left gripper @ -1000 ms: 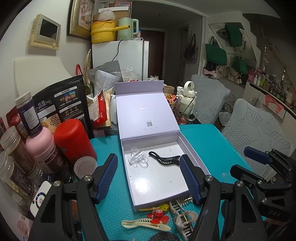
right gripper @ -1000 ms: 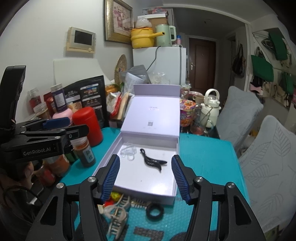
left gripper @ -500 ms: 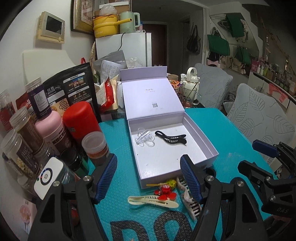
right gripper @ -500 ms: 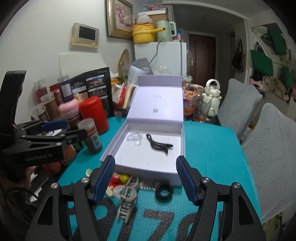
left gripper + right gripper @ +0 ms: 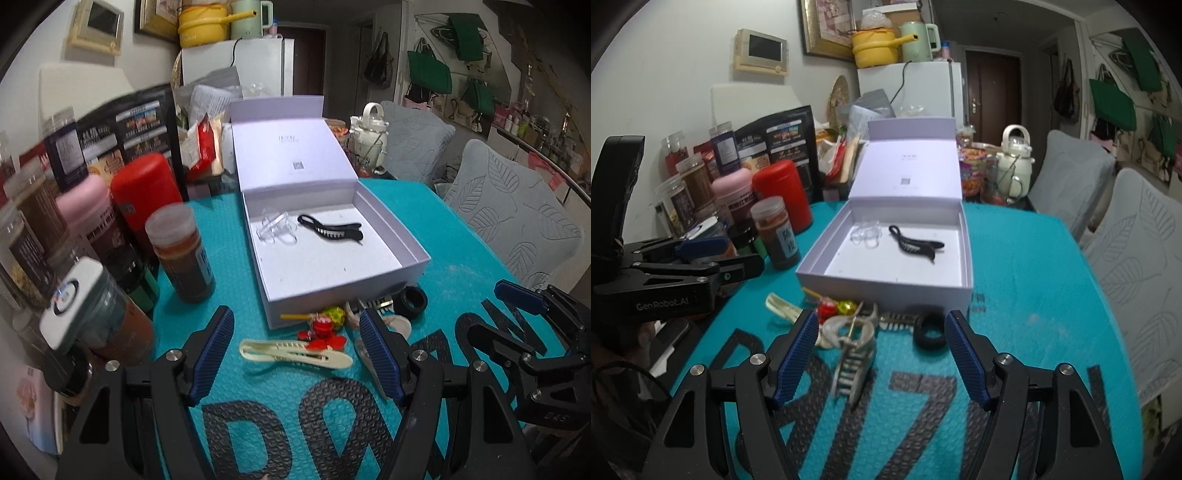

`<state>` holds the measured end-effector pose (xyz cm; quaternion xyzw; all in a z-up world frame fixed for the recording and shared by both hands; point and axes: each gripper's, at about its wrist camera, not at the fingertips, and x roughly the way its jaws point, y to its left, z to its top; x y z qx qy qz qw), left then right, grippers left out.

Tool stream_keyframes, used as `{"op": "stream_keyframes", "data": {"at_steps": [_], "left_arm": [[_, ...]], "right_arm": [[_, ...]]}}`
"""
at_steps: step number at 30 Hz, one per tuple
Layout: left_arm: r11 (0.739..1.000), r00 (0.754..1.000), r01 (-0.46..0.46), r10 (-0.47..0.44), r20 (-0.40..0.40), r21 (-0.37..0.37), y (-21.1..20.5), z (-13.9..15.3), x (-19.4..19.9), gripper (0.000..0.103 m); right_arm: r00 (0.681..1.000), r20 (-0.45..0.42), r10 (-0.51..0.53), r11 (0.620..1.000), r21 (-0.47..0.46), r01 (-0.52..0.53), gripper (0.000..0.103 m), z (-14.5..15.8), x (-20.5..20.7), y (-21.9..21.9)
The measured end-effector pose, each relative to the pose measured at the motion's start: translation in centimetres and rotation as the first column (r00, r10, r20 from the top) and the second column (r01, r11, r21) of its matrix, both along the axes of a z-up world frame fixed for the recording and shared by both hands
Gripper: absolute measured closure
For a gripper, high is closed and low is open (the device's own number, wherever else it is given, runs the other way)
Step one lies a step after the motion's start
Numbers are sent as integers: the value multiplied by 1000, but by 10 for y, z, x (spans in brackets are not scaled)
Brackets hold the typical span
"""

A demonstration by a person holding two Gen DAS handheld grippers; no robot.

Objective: Organize rigid objects
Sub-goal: 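Withdraw both tools from the box back toward the remaining clips, then grasp the large beige claw clip with the right tool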

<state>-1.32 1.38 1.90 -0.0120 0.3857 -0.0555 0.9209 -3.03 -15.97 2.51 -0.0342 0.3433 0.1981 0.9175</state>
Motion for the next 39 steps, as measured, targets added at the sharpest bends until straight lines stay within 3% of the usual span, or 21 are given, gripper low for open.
{"op": "stream_keyframes", "data": {"at_steps": [4, 10, 23, 39], "left_arm": [[999, 1000, 2, -3, -25, -34, 6, -12, -2, 33], [1000, 999, 0, -1, -44, -13, 11, -31, -2, 33], [998, 993, 39, -44, -113, -46, 16, -71, 10, 33], [997, 992, 20, -29, -122, -72, 40, -80, 20, 33]], "right_arm": [[1000, -20, 3, 1000, 4, -3, 31, -11, -3, 1], [998, -55, 25, 1000, 5, -24, 31, -27, -1, 5], [990, -131, 46, 999, 8, -45, 31, -61, 15, 15], [978, -196, 73, 997, -26, -79, 31, -92, 51, 40]]}}
